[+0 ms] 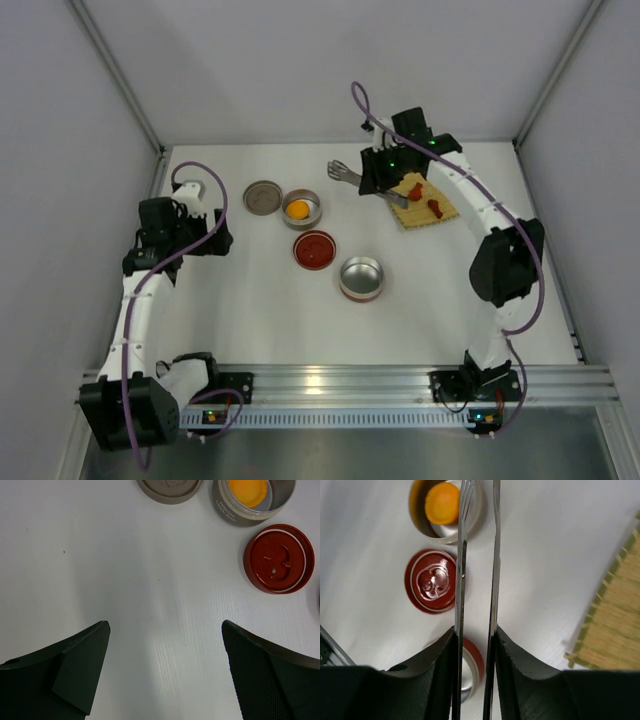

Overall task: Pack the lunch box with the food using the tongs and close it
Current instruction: Place the fake food in the packing box, then pick up the fake food from the plate.

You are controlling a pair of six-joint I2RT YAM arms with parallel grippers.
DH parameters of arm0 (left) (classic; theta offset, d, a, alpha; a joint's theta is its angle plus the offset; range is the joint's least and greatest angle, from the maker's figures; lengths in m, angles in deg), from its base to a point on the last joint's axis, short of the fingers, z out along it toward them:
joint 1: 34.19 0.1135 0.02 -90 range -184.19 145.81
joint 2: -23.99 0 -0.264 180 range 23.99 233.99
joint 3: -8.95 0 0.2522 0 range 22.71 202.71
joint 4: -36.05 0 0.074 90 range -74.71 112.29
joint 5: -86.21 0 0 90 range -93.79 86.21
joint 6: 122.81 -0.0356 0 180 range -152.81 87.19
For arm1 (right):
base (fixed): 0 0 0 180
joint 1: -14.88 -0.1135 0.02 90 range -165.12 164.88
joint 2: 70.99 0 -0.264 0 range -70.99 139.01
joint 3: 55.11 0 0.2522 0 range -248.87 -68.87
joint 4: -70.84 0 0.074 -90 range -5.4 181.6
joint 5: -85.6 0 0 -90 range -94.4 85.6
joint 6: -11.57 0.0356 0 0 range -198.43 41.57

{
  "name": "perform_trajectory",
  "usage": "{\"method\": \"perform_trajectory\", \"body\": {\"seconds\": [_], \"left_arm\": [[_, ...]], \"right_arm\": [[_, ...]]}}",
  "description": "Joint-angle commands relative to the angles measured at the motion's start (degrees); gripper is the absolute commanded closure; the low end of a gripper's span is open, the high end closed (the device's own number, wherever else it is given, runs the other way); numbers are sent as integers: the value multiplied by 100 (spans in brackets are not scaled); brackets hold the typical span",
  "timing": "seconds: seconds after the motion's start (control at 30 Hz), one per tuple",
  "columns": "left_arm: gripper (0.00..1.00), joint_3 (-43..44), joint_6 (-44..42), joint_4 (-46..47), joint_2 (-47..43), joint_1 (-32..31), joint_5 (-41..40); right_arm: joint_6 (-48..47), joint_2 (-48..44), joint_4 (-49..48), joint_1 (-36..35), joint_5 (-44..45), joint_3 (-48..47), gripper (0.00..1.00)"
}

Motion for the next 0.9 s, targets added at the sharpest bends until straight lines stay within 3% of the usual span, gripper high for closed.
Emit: {"method": "perform_trajectory", "body": {"seconds": [0.0,0.33,0.87], "left_arm": [[2,68,-28,36,-195,5,63],[2,51,-81,18,-266,13,54],[2,95,-72,-26,-310,5,-16]], "right_arm": [[-10,-727,-196,842,-147,670,67],[-1143,-1396,445,2690,388,1534,67],[-1751,-1300,762,3061,573,1930,64]]}}
